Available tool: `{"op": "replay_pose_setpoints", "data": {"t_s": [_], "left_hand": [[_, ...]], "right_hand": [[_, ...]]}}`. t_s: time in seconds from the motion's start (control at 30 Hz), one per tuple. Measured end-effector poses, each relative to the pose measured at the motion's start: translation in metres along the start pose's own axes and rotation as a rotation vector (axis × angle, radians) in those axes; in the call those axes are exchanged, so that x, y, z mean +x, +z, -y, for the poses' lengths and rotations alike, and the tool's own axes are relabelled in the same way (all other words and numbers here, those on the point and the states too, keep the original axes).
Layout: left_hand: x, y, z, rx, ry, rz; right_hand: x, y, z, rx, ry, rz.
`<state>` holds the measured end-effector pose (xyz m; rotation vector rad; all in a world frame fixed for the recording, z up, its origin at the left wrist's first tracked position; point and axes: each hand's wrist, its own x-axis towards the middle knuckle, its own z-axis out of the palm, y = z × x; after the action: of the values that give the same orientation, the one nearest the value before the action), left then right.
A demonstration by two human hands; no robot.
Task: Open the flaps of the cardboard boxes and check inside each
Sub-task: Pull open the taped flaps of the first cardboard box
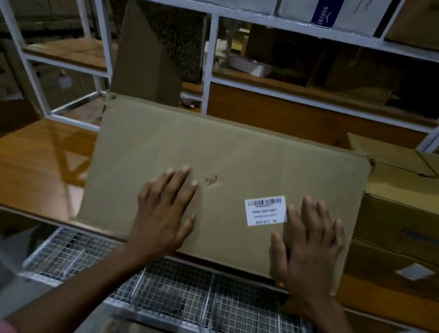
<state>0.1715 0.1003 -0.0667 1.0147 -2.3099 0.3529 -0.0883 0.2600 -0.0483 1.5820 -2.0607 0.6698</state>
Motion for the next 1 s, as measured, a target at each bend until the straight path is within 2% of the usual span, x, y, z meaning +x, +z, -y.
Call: {"op": "replay_pose_setpoints", "data": {"t_s": [0.1, 0.2, 0.43, 0.57, 0.73, 0.8, 0.87, 0.93, 1.0], "left_hand": [[-0.006, 0.028, 0.003, -0.016, -0.033, 0.115], [0.005, 0.036, 0.012, -0.059, -0.082, 0.135], [0.027, 0.053, 0.042, -0.046, -0.133, 0.204], [0.030, 0.064, 0.053, -0.114, -0.120, 0.241], [0.047, 0.064, 0.067, -0.108, -0.098, 0.279], [0.057, 0.061, 0.087, -0.035, -0.155, 0.321], [0.061, 0.062, 0.116, -0.008, -0.291, 0.367], [0.059, 0.067, 0.141, -0.057, -0.401, 0.371], [0.058, 0.071, 0.153, -0.088, -0.427, 0.361]], "right_hand": [[-0.011, 0.032, -0.001, -0.054, 0.033, 0.135], [-0.013, 0.052, 0.003, -0.030, 0.093, 0.231], [0.013, 0.070, 0.026, -0.012, 0.095, 0.242], [0.045, 0.083, 0.046, 0.094, 0.054, 0.355], [0.092, 0.109, 0.076, 0.072, 0.038, 0.447], [0.099, 0.120, 0.088, 0.052, 0.016, 0.443], [0.097, 0.129, 0.095, 0.000, 0.014, 0.406], [0.096, 0.134, 0.098, -0.043, 0.028, 0.359], [0.099, 0.140, 0.100, -0.061, 0.036, 0.349]]}}
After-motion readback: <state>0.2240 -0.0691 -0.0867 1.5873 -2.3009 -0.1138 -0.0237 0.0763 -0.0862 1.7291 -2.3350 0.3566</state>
